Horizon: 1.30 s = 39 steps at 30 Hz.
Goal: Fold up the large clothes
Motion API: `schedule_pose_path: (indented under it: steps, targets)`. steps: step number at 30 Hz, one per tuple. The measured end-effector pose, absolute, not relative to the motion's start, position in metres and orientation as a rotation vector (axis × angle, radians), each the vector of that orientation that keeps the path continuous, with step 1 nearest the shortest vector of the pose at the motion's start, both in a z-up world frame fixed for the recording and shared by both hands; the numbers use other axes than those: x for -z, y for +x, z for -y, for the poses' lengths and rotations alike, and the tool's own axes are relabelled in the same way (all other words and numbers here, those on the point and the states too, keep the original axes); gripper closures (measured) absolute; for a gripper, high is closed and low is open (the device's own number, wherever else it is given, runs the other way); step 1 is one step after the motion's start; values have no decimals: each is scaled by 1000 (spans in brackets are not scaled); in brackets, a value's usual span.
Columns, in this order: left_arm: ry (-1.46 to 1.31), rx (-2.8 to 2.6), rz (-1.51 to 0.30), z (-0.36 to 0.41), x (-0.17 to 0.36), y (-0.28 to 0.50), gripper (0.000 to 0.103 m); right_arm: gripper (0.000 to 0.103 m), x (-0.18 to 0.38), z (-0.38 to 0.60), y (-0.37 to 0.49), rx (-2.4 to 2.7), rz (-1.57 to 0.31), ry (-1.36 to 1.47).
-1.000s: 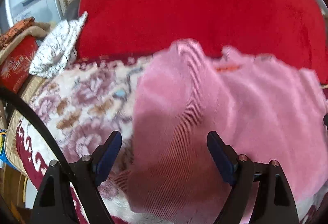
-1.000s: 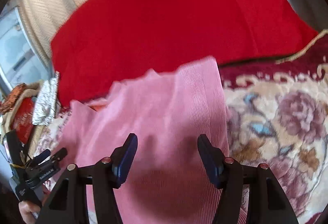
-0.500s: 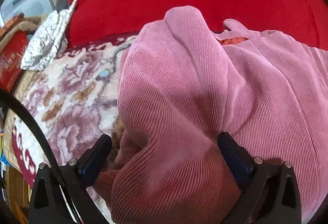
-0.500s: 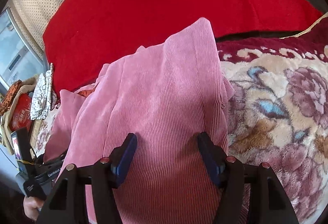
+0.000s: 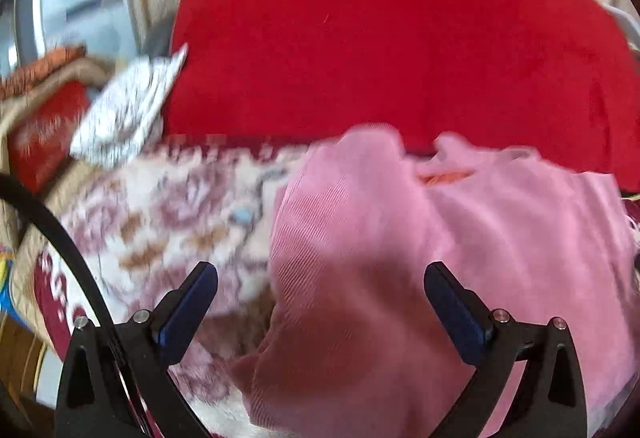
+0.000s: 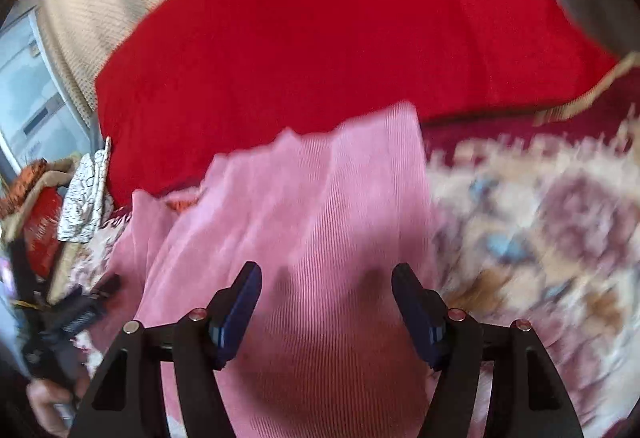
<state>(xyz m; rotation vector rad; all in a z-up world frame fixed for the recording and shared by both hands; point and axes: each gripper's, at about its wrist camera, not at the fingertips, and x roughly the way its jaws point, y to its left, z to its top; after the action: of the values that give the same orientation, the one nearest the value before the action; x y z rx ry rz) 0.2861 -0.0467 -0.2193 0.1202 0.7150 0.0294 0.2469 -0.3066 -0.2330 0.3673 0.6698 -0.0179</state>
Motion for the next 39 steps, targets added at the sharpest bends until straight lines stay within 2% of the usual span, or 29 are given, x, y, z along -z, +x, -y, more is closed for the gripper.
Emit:
schedule_pose_path:
  steps: [3,6,8,10,17,21,24,29,35,39]
  targets:
    - [164,51,-777,64,231,285,1,32,226,308,242,41,-633,349]
    - [225,78,-913,81,261,294,0,32,244,315,257,71,-745,388]
    - [191,85,-921,76,261,297,0,32,268,320,272,74,-873,433]
    - [172,85,-936,71,259,301,0,30,266,323,271,81,-851,453]
    - [142,56,-735,60,220,290,1,30,232,322,255,82,-681,420]
    - [111,49,-874,53,244,313,1,30,230,311,260,30,-683,405]
    - [130,27,-1021,54,274,321,0,30,253,297,275,14,-823,369]
    - [136,15,-966,55,261,315,0,29,251,295,271,14,-803,355]
    - [101,-8,-771,48,223,299,0,29,234,306,251,24,-683,397]
    - [104,90,-822,57,234,303,0,29,244,316,262,51,-737,445]
